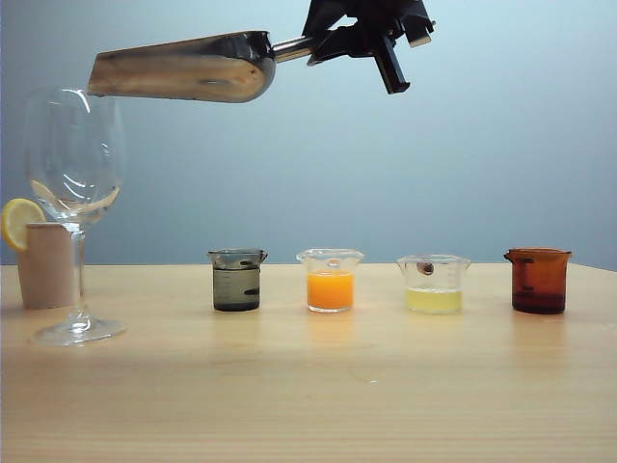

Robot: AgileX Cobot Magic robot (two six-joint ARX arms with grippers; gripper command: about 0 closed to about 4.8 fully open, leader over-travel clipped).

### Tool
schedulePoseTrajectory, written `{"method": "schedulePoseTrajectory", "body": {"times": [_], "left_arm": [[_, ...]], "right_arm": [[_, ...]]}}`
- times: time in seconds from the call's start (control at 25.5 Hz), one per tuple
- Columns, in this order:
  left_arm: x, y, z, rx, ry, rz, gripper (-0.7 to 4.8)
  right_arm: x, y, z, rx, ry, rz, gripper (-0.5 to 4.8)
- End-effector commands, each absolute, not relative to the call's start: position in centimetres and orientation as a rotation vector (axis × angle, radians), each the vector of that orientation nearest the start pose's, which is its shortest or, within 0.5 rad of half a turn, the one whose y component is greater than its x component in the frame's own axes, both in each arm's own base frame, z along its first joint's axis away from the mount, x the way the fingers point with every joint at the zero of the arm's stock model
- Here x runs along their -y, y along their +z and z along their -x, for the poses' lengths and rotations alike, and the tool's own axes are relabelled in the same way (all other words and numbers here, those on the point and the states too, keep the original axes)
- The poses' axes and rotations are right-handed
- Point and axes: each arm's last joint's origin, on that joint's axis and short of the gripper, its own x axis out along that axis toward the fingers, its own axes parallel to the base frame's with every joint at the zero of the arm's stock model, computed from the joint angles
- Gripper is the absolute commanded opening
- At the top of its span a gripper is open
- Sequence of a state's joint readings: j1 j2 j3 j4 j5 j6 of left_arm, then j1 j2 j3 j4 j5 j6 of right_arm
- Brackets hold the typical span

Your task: Pick up the ice scoop on the desk filled with ice cubes, pour the ice into the goblet, and finally put the scoop back on the table.

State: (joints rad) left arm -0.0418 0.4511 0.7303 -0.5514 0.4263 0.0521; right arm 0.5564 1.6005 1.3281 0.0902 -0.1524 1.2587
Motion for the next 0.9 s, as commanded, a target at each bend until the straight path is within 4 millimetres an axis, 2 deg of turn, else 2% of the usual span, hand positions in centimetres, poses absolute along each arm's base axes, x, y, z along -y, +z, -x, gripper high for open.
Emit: {"method": "schedulePoseTrajectory", "body": {"times": [0.04, 0.9], "left_arm": [[1.58, 32.02, -9.12, -0.247, -0.474, 0.000, -0.05], [1.58, 32.02, -9.12, -0.248, -0.474, 0.000, -0.05]], "right_arm": [[-20.12, 35.29, -31.42, -0.546, 0.533, -1.176, -0.05], [-20.45, 35.37, -31.23, -0.534, 0.534, -1.174, -0.05]]}}
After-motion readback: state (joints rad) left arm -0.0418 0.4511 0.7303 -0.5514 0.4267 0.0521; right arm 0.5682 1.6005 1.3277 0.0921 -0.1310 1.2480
